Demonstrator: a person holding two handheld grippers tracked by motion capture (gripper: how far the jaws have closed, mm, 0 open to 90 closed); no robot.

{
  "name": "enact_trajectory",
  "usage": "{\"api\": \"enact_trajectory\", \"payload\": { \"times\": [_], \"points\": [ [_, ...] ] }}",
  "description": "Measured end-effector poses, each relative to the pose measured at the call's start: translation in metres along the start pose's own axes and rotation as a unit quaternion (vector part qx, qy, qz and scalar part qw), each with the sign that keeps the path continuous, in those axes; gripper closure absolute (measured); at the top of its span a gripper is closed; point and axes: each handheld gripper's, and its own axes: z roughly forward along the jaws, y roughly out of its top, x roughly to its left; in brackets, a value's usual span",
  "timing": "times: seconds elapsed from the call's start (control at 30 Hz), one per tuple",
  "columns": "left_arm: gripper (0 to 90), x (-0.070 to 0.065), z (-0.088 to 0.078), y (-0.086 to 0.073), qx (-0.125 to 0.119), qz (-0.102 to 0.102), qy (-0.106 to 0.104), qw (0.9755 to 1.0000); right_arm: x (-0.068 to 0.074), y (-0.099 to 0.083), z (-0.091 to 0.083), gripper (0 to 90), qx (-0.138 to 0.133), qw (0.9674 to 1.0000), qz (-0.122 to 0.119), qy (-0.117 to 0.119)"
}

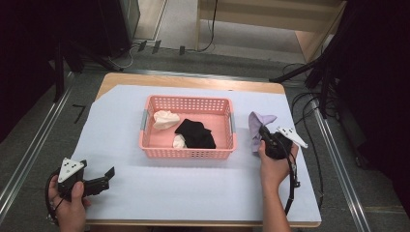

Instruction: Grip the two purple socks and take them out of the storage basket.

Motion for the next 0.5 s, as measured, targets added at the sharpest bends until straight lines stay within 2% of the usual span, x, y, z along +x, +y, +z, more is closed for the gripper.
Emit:
{"api": "enact_trajectory", "payload": {
  "times": [0.1, 0.23, 0.43, 0.47, 0.5],
  "points": [
    [0.1, 0.000, 0.000, 0.000, 0.000, -0.001, -0.001, 1.0000, -0.005, -0.001, -0.004, 83.0, -0.006, 0.9998, 0.015, -0.010],
    [0.1, 0.000, 0.000, 0.000, -0.001, -0.002, 0.000, 1.0000, -0.011, -0.002, -0.010, 75.3, -0.019, 0.9996, 0.015, -0.014],
    [0.1, 0.000, 0.000, 0.000, -0.001, -0.002, 0.000, 1.0000, -0.018, -0.003, -0.020, 67.8, -0.033, 0.9992, 0.023, 0.000],
    [0.1, 0.000, 0.000, 0.000, -0.001, -0.002, 0.000, 1.0000, -0.018, -0.003, -0.023, 64.7, -0.037, 0.9990, 0.026, 0.006],
    [0.1, 0.000, 0.000, 0.000, -0.001, -0.003, 0.000, 1.0000, -0.020, -0.003, -0.028, 51.5, -0.052, 0.9982, 0.025, 0.018]
  ]
}}
